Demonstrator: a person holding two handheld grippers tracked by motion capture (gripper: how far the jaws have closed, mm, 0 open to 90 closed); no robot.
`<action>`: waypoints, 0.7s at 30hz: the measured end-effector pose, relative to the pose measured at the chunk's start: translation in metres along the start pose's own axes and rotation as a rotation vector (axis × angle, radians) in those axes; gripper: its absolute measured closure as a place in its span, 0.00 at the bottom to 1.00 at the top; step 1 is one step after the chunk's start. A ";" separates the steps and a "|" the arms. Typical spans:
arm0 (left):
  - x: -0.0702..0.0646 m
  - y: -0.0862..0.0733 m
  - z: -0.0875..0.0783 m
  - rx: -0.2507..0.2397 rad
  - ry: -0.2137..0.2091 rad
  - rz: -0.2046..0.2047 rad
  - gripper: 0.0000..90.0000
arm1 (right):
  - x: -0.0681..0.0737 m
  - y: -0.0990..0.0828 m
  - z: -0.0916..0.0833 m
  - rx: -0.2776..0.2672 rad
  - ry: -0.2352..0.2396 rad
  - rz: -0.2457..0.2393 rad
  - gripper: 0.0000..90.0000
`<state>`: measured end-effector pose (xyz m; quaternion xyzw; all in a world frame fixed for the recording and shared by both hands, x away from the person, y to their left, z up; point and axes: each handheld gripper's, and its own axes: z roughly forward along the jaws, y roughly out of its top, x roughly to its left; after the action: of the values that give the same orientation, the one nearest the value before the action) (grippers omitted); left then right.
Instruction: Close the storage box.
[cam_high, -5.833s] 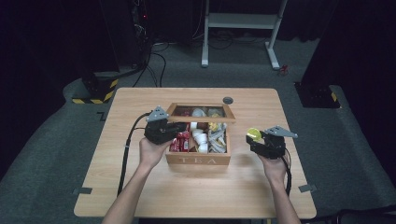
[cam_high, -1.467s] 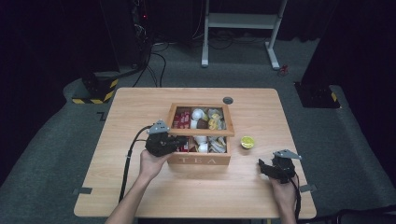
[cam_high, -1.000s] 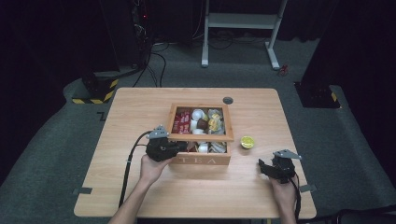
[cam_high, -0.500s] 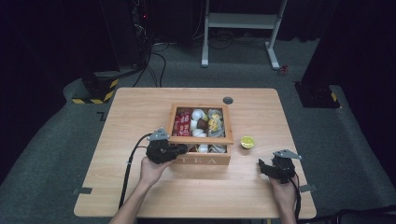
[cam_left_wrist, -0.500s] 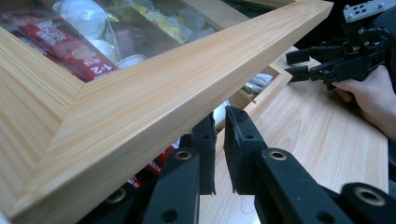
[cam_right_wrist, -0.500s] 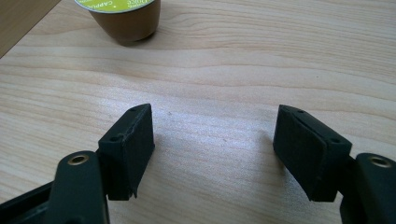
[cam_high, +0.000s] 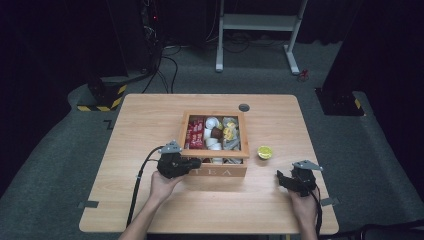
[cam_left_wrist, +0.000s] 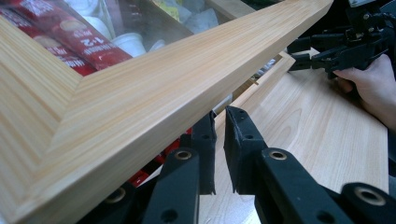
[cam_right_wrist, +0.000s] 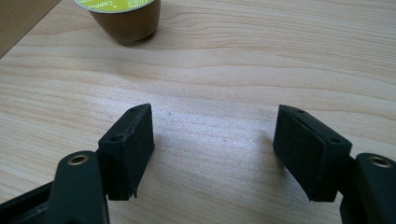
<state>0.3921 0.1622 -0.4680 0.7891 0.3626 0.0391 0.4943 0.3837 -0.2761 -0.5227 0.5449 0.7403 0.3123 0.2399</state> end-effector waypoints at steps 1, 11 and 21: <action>0.000 -0.001 0.000 -0.005 -0.008 -0.009 0.91 | 0.000 0.000 0.000 0.000 0.000 0.000 0.32; 0.001 -0.003 -0.001 -0.015 -0.017 -0.019 0.91 | 0.000 0.000 0.000 0.000 0.000 0.000 0.32; 0.004 -0.009 -0.002 -0.015 -0.047 -0.045 0.91 | 0.000 0.000 0.000 0.000 0.000 0.000 0.32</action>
<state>0.3895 0.1678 -0.4752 0.7776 0.3682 0.0125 0.5095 0.3837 -0.2761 -0.5227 0.5448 0.7403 0.3124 0.2399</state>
